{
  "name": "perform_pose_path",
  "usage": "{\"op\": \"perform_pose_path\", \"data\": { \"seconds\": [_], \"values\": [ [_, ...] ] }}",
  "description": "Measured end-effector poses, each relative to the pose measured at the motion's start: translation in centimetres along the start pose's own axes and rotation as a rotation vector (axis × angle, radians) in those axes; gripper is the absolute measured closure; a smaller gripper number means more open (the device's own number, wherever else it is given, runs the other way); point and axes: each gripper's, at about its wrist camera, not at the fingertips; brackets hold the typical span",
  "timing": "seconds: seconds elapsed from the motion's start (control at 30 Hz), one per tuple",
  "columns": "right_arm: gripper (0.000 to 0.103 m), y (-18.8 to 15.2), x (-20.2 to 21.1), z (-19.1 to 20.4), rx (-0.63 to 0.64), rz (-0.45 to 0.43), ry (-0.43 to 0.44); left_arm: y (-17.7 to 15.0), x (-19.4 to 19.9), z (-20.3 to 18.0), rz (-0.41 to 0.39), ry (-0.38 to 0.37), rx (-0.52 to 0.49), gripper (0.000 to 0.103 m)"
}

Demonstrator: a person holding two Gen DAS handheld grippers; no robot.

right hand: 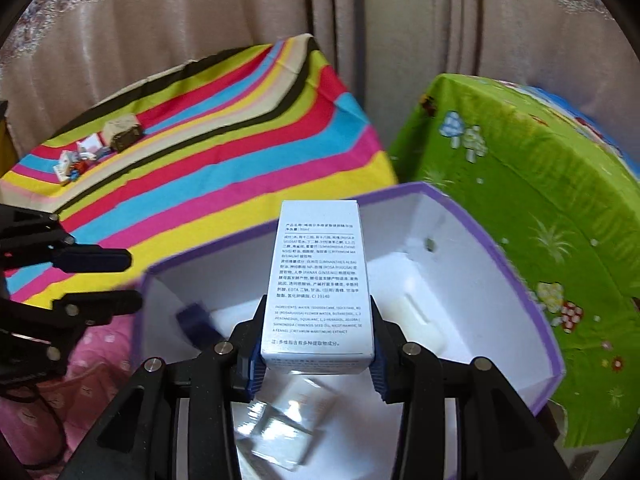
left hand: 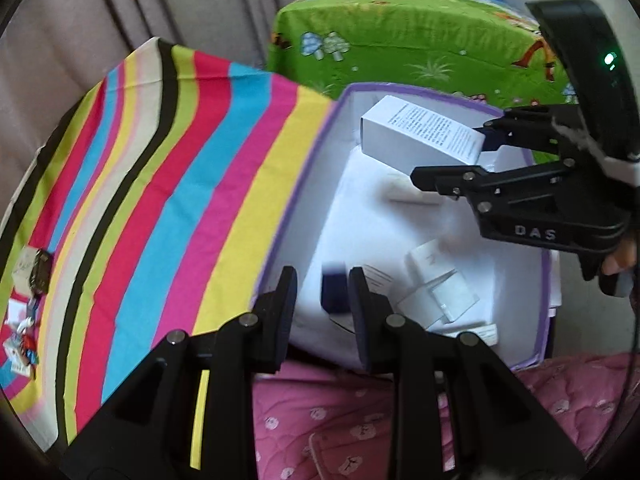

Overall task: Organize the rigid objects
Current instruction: 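Open the left tool to drop the blue block into the storage box, then open the right tool over the storage box and return both tools to the table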

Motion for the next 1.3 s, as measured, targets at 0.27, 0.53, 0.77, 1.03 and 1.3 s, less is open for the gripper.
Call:
{"op": "perform_pose_path", "data": {
  "seconds": [0.27,0.53,0.77,1.03,1.3],
  "values": [
    [0.060,-0.2,0.5,-2.1,0.037,0.032,-0.109,1.4,0.5,0.5,-0.072,-0.120,0.070,0.068],
    [0.035,0.9,-1.6,-0.1,0.118,0.057,-0.195,-2.1,2.1,6.5,-0.110,0.037,0.241,0.024],
    [0.035,4.6,-4.2,9.7,0.292,-0.008,0.020,-8.6,4.6,16.3,-0.112,0.333,0.456,0.022],
    [0.033,6.7,-10.8,21.6,0.339,0.036,0.305,-17.8,8.2,26.8,-0.085,0.709,0.611,0.019],
    [0.033,9.5,-19.7,30.9,0.297,0.077,0.386,-25.0,12.5,34.8,-0.009,0.967,0.774,0.019]
  ]
}}
Point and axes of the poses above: each gripper's, at about its wrist camera, not at the fingertips, and x roughly against the way its jaws point, z to its left, y to its top, and after that the axes turned 15 degrees about -z, right-handed
